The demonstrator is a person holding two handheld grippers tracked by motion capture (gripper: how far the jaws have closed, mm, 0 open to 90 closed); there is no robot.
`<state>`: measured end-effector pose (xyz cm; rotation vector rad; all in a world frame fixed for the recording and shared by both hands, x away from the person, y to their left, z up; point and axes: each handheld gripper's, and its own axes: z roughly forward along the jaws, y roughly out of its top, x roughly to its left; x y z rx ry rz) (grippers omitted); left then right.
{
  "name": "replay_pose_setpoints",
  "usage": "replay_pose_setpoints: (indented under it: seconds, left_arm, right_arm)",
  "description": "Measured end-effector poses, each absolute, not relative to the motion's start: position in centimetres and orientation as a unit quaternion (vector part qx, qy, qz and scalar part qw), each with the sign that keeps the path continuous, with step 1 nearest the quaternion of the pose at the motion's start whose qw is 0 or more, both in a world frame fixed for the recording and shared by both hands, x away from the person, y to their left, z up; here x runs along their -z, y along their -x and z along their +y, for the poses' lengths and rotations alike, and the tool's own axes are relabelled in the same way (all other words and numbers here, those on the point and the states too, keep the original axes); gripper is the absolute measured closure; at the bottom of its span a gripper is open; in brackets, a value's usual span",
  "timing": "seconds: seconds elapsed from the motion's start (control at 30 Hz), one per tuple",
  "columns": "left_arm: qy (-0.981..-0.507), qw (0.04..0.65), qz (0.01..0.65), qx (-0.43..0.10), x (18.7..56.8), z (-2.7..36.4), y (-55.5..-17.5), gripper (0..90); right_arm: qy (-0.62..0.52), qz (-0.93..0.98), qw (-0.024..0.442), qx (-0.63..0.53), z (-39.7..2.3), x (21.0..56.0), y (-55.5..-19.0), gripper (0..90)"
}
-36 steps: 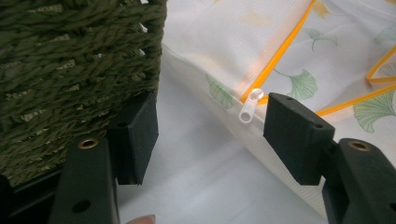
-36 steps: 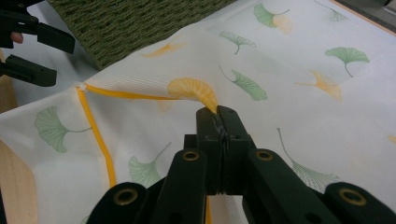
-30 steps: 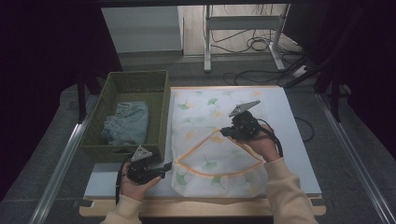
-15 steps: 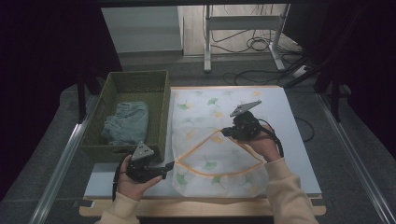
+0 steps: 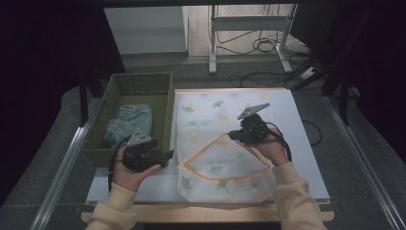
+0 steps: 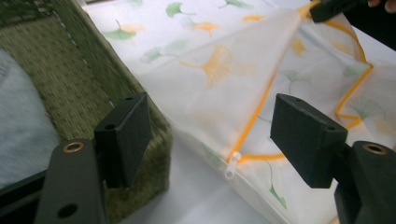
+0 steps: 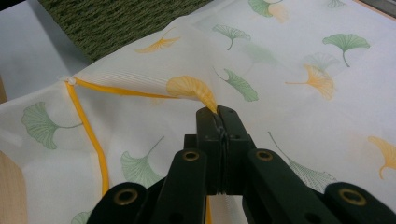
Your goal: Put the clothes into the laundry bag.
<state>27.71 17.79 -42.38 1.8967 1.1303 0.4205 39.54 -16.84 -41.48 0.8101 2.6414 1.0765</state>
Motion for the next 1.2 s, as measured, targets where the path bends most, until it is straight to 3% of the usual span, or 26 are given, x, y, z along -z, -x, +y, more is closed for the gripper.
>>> replay_pose_setpoints:
  seconds: [0.37,1.2]
  left_arm:
    - [-0.754,0.428,0.463,-0.186,39.2,19.1,-30.7,29.0]
    - [-0.742,0.384,0.515,-0.190,39.0,22.2,-37.4,26.7]
  right_arm:
    - [-0.272,0.887,0.089,-0.363,-16.9,41.4,-39.5,88.6]
    - [-0.274,0.888,0.087,-0.360,-16.8,41.5,-39.5,88.6]
